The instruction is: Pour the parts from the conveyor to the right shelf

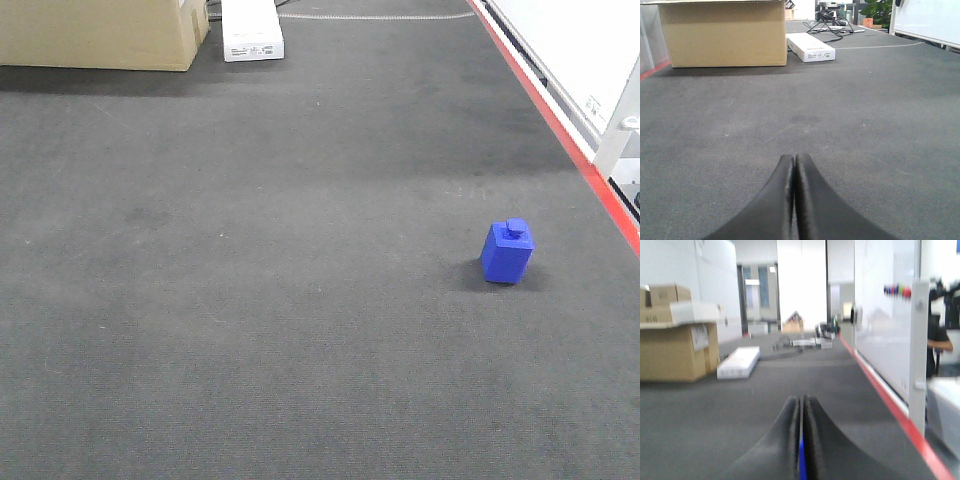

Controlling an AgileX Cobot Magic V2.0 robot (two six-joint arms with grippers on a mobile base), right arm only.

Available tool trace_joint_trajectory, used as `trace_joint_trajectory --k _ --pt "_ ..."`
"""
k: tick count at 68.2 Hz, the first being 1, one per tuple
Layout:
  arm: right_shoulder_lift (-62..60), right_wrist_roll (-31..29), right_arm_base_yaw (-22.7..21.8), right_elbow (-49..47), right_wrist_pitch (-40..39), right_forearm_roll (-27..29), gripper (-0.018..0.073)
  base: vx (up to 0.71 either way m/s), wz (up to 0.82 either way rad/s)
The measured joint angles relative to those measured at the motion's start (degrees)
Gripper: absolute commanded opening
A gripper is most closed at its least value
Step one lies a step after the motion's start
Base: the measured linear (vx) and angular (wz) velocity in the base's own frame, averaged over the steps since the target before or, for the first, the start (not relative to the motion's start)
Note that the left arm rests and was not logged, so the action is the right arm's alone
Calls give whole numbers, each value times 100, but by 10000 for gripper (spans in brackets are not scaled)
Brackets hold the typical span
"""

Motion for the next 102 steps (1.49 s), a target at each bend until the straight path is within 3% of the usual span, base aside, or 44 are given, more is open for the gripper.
trace_joint_trajectory --k 10,27,43,53,67,75,91,102 --pt "0 -166 0 -179 -481 -11 -10 0 0" --pt "64 -421 0 -1615 -618 4 -10 0 0" --pt "1310 -421 0 -3242 923 95 19 0 0" --pt "2209 -421 0 -3930 1853 115 168 0 0" --pt "3176 -421 0 -4139 2570 135 582 0 0" --pt "3634 -439 0 -4139 2888 123 720 0 0" --pt "4388 -452 0 -4144 2897 33 704 0 0" --pt "4948 -452 0 -4584 3749 208 678 0 0"
